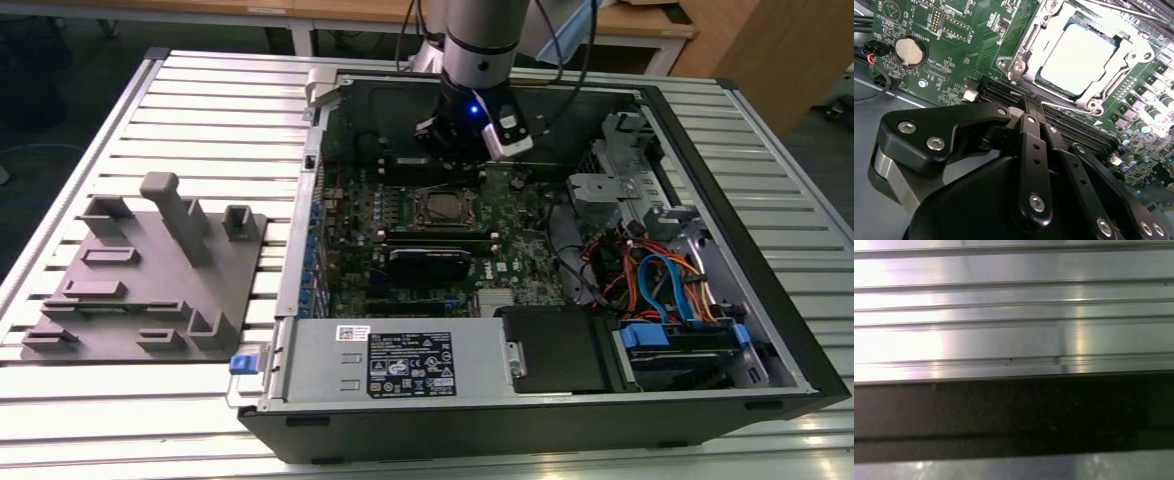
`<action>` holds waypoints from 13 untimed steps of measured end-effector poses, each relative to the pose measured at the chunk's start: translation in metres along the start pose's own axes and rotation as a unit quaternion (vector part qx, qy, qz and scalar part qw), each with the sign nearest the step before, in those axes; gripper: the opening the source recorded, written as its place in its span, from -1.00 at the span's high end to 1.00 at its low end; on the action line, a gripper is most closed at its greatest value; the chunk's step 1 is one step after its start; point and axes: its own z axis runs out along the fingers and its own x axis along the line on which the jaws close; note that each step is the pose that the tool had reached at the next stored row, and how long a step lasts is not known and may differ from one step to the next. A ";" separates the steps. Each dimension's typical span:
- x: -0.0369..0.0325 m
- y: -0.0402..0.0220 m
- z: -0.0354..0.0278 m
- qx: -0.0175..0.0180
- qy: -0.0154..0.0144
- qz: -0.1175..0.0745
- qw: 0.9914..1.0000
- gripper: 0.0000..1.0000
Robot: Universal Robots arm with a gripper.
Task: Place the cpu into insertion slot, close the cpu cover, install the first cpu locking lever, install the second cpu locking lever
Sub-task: 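Install the first cpu locking lever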
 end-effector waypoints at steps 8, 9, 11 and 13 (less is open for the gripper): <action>-0.0007 -0.0002 0.0026 0.000 0.000 0.000 1.000 0.80; -0.0007 -0.0002 0.0026 0.000 0.000 0.000 1.000 0.80; -0.0007 -0.0001 0.0018 0.000 0.000 0.000 1.000 0.80; -0.0007 0.0000 0.0011 0.000 0.000 0.000 1.000 0.80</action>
